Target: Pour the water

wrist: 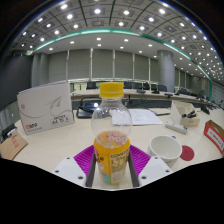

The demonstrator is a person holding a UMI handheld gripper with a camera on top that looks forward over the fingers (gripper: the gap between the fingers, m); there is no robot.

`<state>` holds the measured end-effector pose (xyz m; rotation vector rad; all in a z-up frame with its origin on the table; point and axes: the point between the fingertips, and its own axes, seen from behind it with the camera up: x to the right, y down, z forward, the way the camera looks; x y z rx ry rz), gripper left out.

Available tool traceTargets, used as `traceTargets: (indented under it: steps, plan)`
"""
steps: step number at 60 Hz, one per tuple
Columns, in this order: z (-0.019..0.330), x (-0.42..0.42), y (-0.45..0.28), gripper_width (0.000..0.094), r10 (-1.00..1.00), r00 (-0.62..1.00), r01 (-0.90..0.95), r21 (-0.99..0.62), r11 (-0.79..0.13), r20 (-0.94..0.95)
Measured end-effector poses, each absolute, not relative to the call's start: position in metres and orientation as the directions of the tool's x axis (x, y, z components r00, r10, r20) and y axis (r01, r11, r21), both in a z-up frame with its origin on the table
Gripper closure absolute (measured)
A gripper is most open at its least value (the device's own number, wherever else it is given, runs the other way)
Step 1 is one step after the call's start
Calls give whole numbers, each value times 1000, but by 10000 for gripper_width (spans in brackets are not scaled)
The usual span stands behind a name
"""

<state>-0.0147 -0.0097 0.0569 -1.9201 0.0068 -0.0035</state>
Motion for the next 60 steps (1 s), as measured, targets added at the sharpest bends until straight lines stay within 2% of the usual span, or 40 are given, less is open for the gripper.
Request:
traceTargets:
  steps: [13,18,22,27,34,40,45,52,60]
  plan:
    - [63,-21,-7,541,12,1000,12,-948,-318,8]
    - [73,-30,-9,541,33,999,-15,-946,-324,-27]
    - [88,-41,-13,542,48,991,-102,-942,-319,-123]
    - [112,-53,-16,542,61,933,-316,-890,-329,-354]
    - [148,-66,-12,545,63,661,-687,-636,-351,-748]
    - [168,-63,-6,543,31,354,-868,-340,-360,-935]
    - [178,-56,-5,544,9,121,-925,-116,-363,-993]
    - [182,-48,-4,545,-19,-202,-908,194,-370,-979]
    - [171,-38,-2,544,-44,-388,-861,378,-341,-921]
